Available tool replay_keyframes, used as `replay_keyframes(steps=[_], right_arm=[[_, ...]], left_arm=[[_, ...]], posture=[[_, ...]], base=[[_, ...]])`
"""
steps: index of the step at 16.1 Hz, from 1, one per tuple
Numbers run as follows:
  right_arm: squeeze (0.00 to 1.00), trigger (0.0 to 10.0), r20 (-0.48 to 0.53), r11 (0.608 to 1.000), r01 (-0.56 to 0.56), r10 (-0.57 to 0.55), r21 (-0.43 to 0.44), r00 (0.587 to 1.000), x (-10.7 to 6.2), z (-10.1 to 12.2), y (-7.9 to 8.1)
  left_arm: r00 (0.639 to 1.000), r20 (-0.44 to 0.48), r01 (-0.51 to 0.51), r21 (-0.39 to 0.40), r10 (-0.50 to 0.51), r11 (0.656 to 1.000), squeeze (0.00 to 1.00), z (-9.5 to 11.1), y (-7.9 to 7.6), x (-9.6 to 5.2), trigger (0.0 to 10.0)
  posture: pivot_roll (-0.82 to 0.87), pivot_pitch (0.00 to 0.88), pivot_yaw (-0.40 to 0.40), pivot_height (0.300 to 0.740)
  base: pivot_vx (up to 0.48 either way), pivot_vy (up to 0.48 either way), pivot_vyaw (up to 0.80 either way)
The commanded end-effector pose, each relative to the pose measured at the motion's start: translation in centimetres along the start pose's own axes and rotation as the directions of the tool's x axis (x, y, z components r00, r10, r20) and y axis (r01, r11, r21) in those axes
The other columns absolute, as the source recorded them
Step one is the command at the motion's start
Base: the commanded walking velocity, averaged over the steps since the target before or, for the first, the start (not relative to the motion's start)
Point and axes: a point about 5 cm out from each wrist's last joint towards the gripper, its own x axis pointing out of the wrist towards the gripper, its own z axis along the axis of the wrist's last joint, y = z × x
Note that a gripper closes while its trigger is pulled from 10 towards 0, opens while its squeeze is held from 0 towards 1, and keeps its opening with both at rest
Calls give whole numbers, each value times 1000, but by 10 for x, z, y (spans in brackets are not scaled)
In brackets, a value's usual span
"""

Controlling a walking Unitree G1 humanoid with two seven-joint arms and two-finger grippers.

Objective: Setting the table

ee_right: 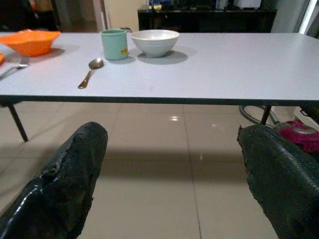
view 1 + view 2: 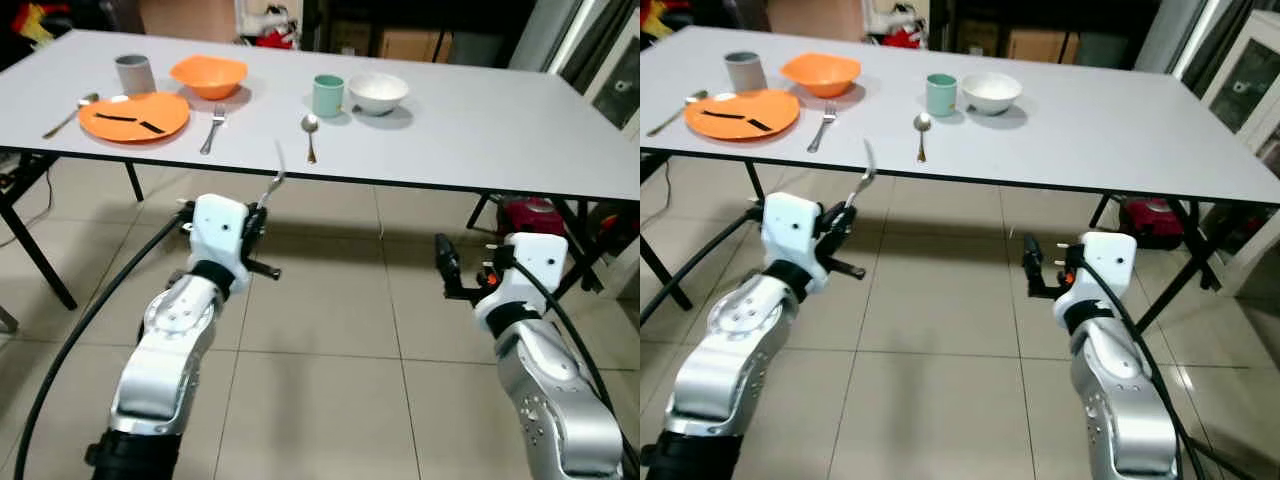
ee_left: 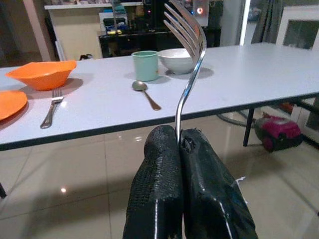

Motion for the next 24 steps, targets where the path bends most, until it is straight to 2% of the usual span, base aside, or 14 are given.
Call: replay_keyframes(steps=[1, 13, 19, 24], right_arm=[[0, 10000, 18, 1000, -12, 12, 12, 1000, 0, 5, 3], [0, 10000, 21, 1000, -2, 2, 19, 1000, 1, 8, 2], [0, 10000, 26, 1000, -12, 12, 4, 1000, 2, 8, 3], [0, 10000, -13, 993, -114, 113, -42, 993, 1, 4, 7]], left_arm=[[1000, 11, -6, 10, 6, 1000, 0, 2, 4, -1, 10000], [1000, 17, 19, 1, -19, 1000, 0, 3, 0, 4, 10000], [1000, 18, 25, 2, -25, 1000, 0, 3, -1, 7, 10000], [1000, -11, -14, 22, 14, 1000, 0, -2, 5, 10, 10000]], posture=[[-7, 0, -52, 740], [-17, 0, -48, 740], [-22, 0, -44, 740], [-27, 0, -38, 740]], base=[[334, 0, -788], [353, 0, -788], [354, 0, 0], [355, 0, 0]])
